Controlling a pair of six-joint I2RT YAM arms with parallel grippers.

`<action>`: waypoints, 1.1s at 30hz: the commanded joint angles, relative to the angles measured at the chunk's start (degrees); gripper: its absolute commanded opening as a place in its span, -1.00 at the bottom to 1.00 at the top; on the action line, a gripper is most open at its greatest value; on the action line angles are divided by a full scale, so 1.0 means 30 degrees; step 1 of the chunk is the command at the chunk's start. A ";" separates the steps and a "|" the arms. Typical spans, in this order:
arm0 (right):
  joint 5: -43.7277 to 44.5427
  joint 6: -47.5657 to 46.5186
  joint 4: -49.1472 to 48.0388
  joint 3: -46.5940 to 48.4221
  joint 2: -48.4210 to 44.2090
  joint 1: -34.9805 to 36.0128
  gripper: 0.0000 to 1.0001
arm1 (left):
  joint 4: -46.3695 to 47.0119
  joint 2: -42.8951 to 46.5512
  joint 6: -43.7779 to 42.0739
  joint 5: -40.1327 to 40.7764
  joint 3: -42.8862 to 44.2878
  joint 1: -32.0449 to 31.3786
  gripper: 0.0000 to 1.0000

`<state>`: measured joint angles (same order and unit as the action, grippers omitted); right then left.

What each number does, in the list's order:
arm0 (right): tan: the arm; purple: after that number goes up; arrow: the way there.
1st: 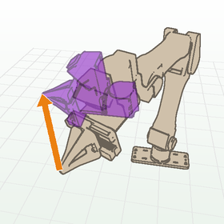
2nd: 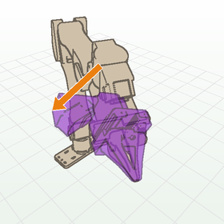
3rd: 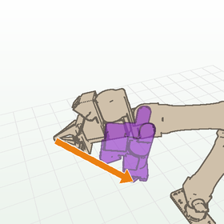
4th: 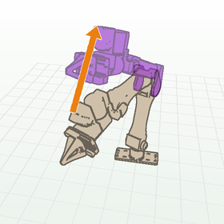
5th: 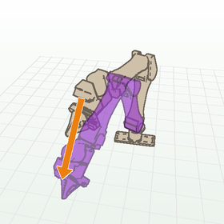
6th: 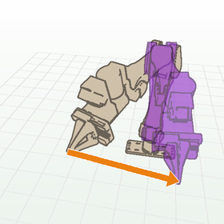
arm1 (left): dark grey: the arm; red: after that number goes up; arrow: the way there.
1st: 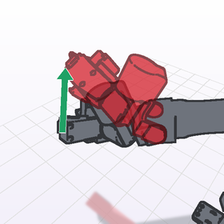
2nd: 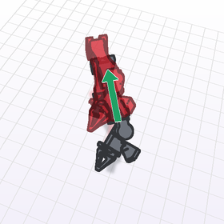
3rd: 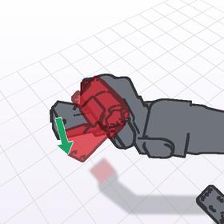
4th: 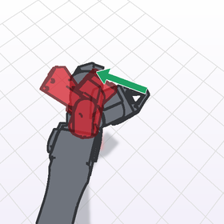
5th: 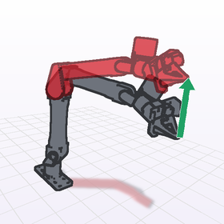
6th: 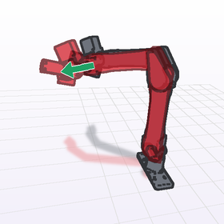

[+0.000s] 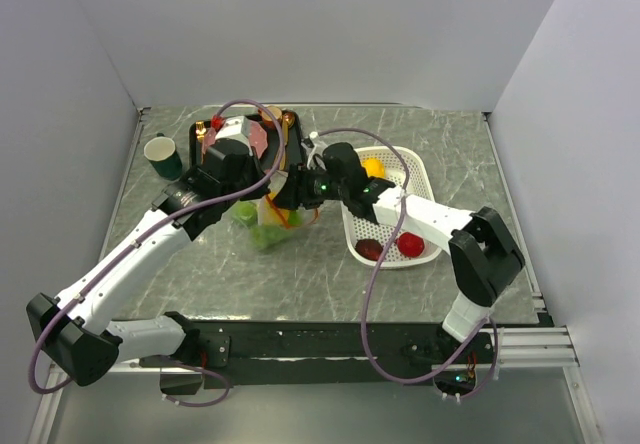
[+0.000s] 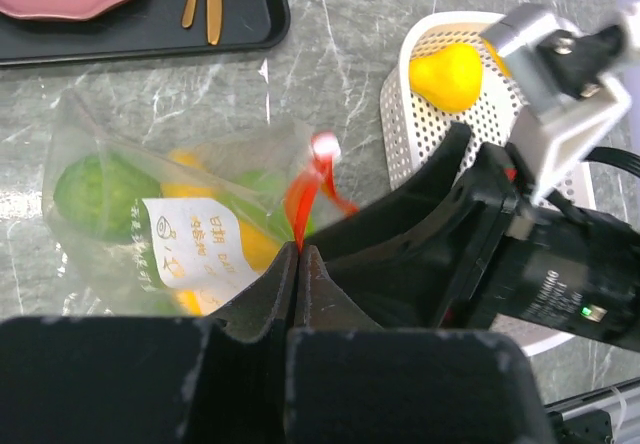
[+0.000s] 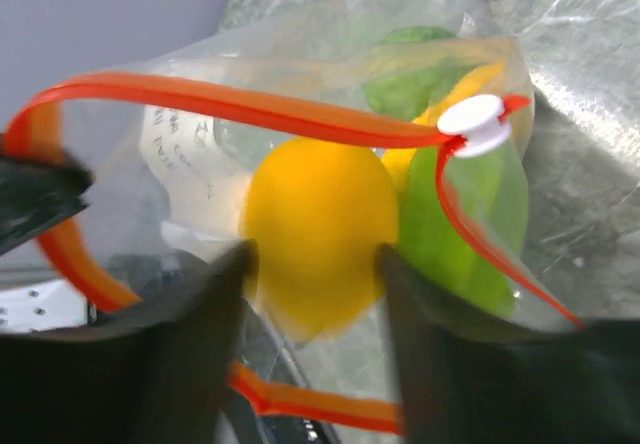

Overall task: Place the food in the zip-top bag and seal the zipper
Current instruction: Place the fake fruit in the zipper food storage bag, then pick up the fake fruit from the bin.

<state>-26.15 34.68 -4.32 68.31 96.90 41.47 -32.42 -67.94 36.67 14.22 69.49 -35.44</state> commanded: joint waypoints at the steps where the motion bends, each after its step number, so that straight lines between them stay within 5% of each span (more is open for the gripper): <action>1: -0.0069 -0.0103 -0.0816 -0.0300 -0.1246 0.0121 -0.21 | 0.0730 0.0733 0.0258 0.0681 0.0859 0.0007 -0.98; 3: -0.0101 -0.0191 -0.0496 -0.0127 -0.1072 0.0092 -0.51 | 0.0817 0.0763 0.0317 0.0476 0.0742 0.0007 -0.98; 11: -0.1654 -0.0806 0.1321 0.1661 0.1155 0.0297 -0.37 | 0.1374 0.0646 0.0347 -0.0549 0.0565 0.0007 -0.99; 17: 0.0303 -0.0690 0.1499 0.1082 0.0750 0.0268 -0.14 | 0.2283 0.1758 0.0548 0.0031 -0.0164 0.0007 -0.97; 22: 0.8199 -0.0251 0.1060 -0.1673 -0.3379 -0.0288 0.18 | 0.0588 0.0795 0.0317 0.0594 0.0389 0.0241 -0.99; 25: 1.0844 -0.0659 0.1322 -0.2613 -0.5110 -0.0728 0.22 | 0.1136 0.0061 0.0230 -0.0576 0.0216 0.0212 -0.99; 29: 1.2720 -0.0840 0.3068 -0.2969 -0.5935 -0.1430 0.65 | 0.1931 -0.0349 0.0084 -0.1837 -0.0401 0.0212 -0.98; 33: 1.2151 0.0246 0.4867 -0.2643 -0.4474 -0.3769 0.85 | 0.1872 -0.0702 -0.0385 -0.2422 0.0008 0.0212 -0.98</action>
<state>5.72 33.06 3.64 59.94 79.75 35.68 -29.65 -69.78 37.06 10.20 68.49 -34.96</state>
